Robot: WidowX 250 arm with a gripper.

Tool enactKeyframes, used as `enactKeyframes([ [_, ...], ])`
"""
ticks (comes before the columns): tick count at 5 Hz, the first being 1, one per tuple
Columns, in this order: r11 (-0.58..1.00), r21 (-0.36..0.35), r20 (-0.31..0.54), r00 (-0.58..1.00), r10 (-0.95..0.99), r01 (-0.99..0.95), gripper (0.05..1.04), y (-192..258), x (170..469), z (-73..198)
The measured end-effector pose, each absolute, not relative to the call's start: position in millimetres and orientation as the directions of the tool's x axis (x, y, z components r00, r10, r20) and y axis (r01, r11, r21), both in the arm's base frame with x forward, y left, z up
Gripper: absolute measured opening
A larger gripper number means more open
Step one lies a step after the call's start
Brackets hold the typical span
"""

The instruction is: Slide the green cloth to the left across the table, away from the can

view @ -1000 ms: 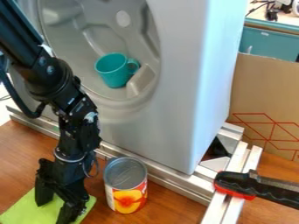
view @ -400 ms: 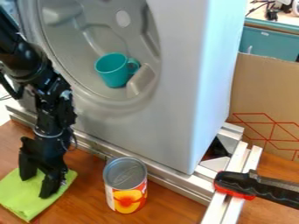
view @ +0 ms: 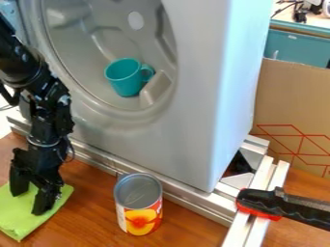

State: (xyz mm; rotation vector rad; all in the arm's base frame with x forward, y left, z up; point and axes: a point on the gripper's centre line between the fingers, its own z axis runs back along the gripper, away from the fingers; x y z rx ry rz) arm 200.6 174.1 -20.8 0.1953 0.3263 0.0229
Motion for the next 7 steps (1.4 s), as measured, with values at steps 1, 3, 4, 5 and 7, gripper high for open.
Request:
enactKeyframes([
  [1, 0.978, 0.207, -0.316, 0.947, 0.061, 0.006, 1.000, 183.5, 200.9, -18.4],
  [3, 0.983, 0.183, -0.271, 0.962, 0.037, 0.014, 1.001, 174.0, 190.3, -8.6],
  [4, 0.988, 0.154, -0.117, 0.993, 0.000, 0.018, 1.000, 152.3, 183.4, 24.2],
  [5, 0.987, 0.142, 0.055, 0.996, 0.063, -0.070, 1.000, 129.7, 174.5, 76.6],
  [7, 0.998, -0.038, 0.009, 0.999, -0.040, 0.040, 1.000, 55.3, 194.0, 100.1],
])
